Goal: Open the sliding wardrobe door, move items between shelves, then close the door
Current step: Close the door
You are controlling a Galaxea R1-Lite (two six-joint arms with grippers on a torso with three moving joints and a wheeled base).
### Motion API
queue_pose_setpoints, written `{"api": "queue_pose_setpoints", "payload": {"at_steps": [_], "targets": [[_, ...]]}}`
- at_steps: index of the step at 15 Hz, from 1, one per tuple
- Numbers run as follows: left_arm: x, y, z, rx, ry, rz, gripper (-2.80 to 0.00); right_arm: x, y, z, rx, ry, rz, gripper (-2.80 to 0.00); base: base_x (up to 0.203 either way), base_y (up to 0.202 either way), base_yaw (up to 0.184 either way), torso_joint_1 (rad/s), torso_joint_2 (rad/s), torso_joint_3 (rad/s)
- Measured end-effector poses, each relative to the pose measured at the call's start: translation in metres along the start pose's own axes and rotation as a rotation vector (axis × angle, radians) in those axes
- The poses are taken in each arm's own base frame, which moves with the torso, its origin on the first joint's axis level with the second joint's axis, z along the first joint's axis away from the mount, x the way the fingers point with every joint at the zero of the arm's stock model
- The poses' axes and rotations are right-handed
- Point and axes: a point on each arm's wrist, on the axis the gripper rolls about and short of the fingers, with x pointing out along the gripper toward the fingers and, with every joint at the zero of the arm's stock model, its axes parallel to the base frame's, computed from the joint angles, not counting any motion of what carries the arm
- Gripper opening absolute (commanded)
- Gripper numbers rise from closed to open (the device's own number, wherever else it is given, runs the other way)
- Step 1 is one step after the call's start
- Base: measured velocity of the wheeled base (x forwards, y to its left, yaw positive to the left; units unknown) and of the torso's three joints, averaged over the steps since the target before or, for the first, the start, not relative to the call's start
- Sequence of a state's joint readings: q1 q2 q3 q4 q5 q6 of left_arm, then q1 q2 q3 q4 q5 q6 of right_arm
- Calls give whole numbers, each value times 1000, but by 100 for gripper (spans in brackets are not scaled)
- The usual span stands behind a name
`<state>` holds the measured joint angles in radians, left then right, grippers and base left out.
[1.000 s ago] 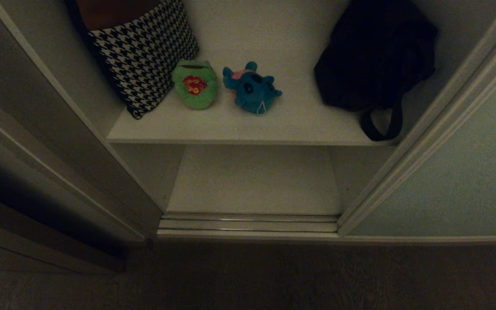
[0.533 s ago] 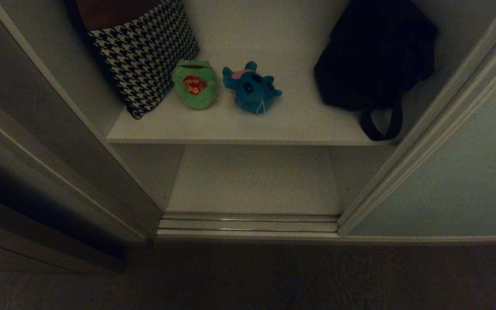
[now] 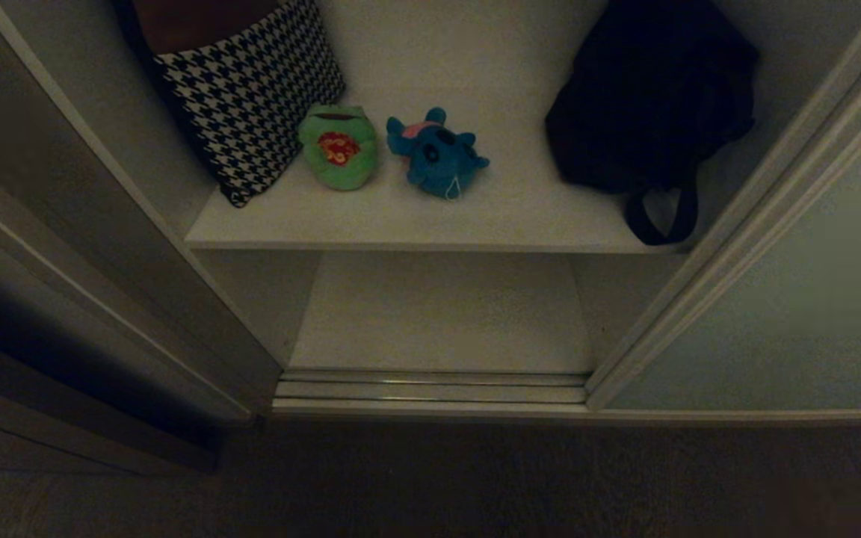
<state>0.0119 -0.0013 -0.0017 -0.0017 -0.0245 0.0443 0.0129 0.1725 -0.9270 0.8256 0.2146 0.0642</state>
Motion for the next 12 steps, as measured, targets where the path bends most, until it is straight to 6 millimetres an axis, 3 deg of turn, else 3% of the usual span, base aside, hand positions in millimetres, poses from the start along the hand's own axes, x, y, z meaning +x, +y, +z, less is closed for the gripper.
{"api": "queue_pose_setpoints", "payload": {"at_steps": [4,8,12], "targets": [[0,0,0,0,1,0,-280,2,2,56,89,-8,51,-280,0,0,0,0,0,0],[0,0,0,0,2,0,-280,24,1,112,212,-69,72,-280,0,0,0,0,0,0],[0,0,0,0,2,0,-280,55,-4,135,315,-63,56,-280,0,0,0,0,0,0]]}}
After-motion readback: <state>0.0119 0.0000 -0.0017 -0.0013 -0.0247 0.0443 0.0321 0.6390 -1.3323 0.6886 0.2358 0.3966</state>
